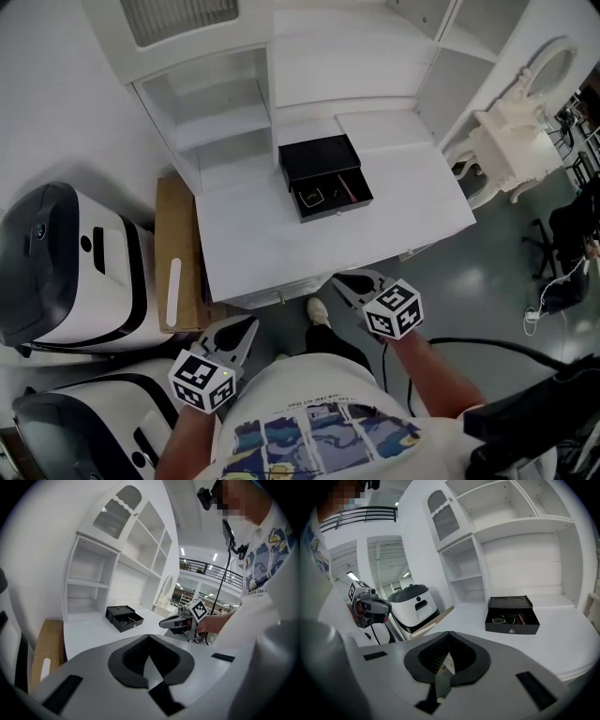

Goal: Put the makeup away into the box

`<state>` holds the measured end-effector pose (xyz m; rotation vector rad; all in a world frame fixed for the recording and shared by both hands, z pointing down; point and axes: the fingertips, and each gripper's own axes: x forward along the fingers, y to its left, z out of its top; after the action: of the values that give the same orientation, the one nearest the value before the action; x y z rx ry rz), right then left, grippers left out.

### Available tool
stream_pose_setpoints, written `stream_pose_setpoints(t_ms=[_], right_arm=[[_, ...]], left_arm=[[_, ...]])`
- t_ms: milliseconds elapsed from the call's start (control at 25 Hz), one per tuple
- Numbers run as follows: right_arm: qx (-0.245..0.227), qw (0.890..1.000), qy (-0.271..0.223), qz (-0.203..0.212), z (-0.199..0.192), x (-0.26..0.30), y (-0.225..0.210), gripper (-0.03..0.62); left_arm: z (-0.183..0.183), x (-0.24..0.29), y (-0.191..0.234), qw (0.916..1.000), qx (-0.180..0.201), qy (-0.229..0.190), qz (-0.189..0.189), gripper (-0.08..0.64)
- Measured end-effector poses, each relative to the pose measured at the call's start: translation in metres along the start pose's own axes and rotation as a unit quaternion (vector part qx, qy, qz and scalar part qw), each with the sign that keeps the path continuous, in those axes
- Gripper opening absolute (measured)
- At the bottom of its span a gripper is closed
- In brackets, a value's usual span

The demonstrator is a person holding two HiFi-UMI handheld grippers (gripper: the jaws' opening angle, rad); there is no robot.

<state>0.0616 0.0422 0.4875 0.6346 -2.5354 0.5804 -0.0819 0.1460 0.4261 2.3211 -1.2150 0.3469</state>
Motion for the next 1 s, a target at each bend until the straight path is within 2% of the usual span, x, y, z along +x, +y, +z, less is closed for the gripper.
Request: stream_pose_setpoints(t_ms=[480,1000], right_arm=[[-0.045,0.999,0.005,0.018,-0.017,-0.005,0.066,0.025],[-0.063,0.998,0.011,0.028,-0.027,-0.01,0.09,0.025]], left_arm=[[-0.028,-0.042,-0.017,0.9997,-0.006,-0.021,0.008,0.014],[-0.042,-0.046,-0.028,0.9997,-0.004,-0.026,-0.002,0.014]])
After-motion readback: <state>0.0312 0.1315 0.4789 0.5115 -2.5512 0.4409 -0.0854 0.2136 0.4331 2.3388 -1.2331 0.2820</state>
